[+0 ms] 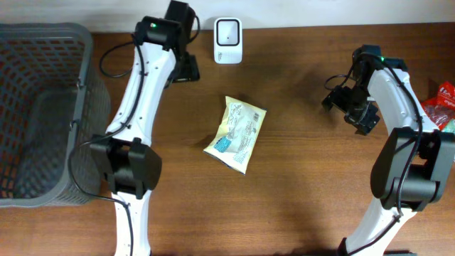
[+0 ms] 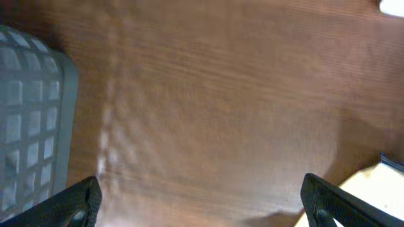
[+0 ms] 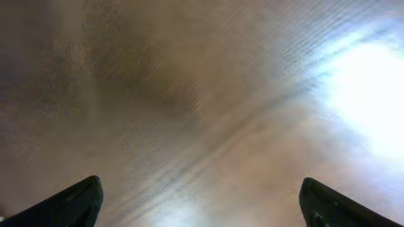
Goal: Scan the item barcode
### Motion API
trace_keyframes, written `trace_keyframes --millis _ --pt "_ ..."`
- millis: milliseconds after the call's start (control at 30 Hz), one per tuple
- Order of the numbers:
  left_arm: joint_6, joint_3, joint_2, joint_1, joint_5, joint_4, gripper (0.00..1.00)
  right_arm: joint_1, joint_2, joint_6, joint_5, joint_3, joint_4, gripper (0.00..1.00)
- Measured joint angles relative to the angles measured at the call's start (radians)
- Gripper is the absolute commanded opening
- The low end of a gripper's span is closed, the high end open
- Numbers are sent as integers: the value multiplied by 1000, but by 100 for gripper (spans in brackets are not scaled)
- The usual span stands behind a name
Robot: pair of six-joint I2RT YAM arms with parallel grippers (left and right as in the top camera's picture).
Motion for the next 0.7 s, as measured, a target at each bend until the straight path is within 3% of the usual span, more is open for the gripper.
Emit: trace_keyframes --millis 133,233,400,500,600,700 --pt "0 0 0 27 0 9 99 2 0 -34 -192 4 -21 99" --pt "0 0 0 26 -7 10 99 47 0 -153 -297 3 -24 99" --pt "0 -2 0 53 -44 9 99 372 0 -558 -278 3 -66 99" --pt "0 -2 0 101 -21 5 99 564 0 -635 -127 3 -45 99" --pt "0 -3 0 124 -10 -1 99 705 0 -585 41 3 11 99" --pt "0 -5 0 124 -3 -17 99 731 0 -309 118 3 53 99"
